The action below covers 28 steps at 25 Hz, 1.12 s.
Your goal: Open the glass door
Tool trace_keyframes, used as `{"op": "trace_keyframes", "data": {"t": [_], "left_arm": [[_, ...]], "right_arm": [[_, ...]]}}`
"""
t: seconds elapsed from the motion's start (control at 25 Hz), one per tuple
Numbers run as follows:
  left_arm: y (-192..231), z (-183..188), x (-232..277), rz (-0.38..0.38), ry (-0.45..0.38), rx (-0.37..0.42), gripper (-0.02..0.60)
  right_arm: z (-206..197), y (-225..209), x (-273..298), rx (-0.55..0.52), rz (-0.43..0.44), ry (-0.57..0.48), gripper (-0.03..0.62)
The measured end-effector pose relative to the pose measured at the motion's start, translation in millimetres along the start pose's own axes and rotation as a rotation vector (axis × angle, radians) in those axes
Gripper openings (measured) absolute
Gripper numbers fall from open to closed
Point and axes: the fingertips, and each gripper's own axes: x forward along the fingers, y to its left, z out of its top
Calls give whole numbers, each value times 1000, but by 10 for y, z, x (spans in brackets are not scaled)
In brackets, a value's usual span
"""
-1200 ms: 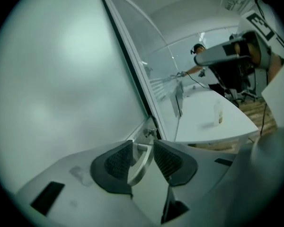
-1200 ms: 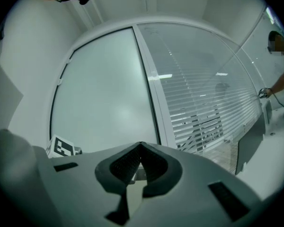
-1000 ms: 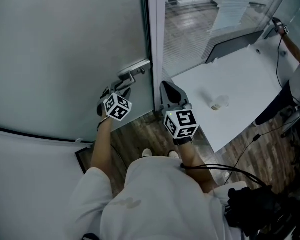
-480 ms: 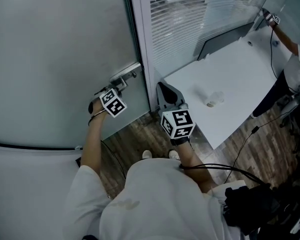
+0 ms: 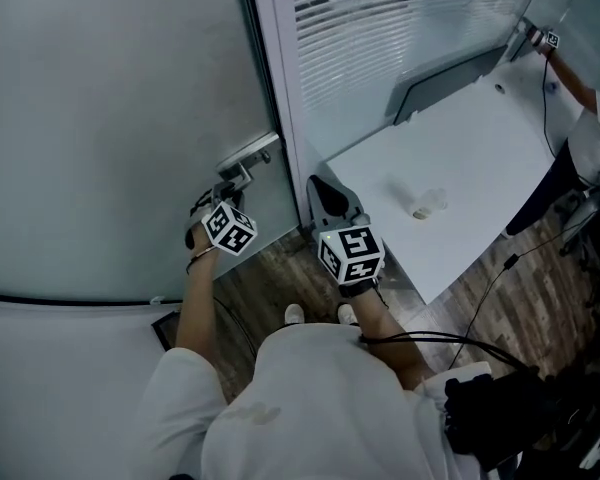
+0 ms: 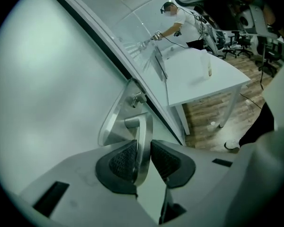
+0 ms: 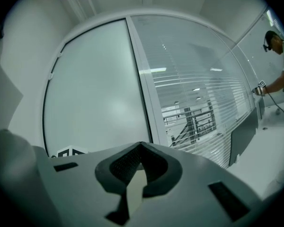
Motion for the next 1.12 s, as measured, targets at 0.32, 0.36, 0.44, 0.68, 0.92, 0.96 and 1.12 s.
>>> {"op": "trace_keyframes", "data": {"t": [0.32,0.36,0.44,0.68,0.92,0.96,1.12], "left_arm": [[12,-46,39,76,27,-27,77],[14,-41,40,87,26,-31,78],[21,-43,32,98,17,-38,80],[-23,-33,129,113,-16,-91,84],[-35,-75,75,127,-86,-159,89],[-30,-67,90,125,-98,-180,92],[2,-67,64,123,-107,-218,96]], "right_arm": [[-186,50,28,2,28,49,2],[-207,42,22,5,28,54,2],[-246,53,16,10,32,66,2],[-421,51,-48,12,58,85,2],[-453,-60,-216,24,33,100,2],[-460,-113,-236,26,25,98,2],[-487,-210,-337,33,9,107,2]]}}
